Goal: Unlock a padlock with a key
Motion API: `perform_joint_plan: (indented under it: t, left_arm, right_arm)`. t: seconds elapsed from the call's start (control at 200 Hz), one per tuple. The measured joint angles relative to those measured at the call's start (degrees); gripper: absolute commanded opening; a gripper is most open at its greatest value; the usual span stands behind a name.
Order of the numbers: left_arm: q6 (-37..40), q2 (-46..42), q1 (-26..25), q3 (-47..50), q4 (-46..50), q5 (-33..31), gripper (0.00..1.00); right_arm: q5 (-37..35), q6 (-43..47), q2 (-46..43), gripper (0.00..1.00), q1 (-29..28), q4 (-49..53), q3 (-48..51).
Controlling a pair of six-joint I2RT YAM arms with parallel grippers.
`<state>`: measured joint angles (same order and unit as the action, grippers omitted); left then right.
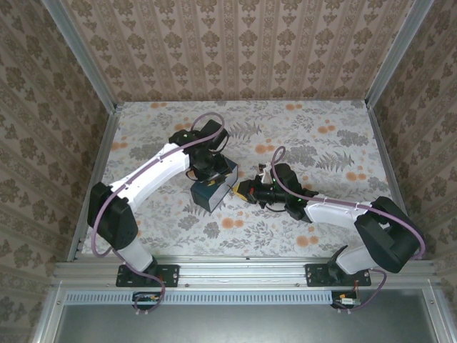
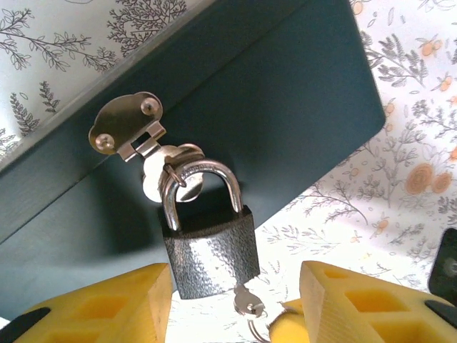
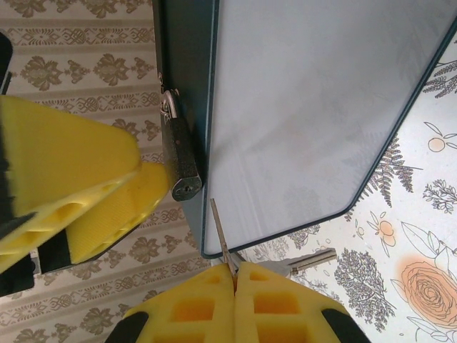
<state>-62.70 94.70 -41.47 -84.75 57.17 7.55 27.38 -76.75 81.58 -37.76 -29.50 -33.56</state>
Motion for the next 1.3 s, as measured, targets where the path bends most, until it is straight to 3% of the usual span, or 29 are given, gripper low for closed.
perform_joint_plan:
  t: [0.65,0.855,1.3]
  left_arm:
    - [1.9,4.0,0.3,-2.8,4.2,0.2,0.42]
    - [1.8,3.9,0.7,-2.3,3.9,0.7,0.36]
    - [-3.0,1.3,1.1,1.2,-0.4,2.3,0.33]
  right_arm:
    - [0.0,-0.2,-2.1,0.0,0.0,-0.3,0.3]
    - [0.0,-1.8,0.8,0.0,-0.8,-4.0,0.5]
    - [-2.0,-7.2,4.1,0.0,-3.5,-11.4,1.5]
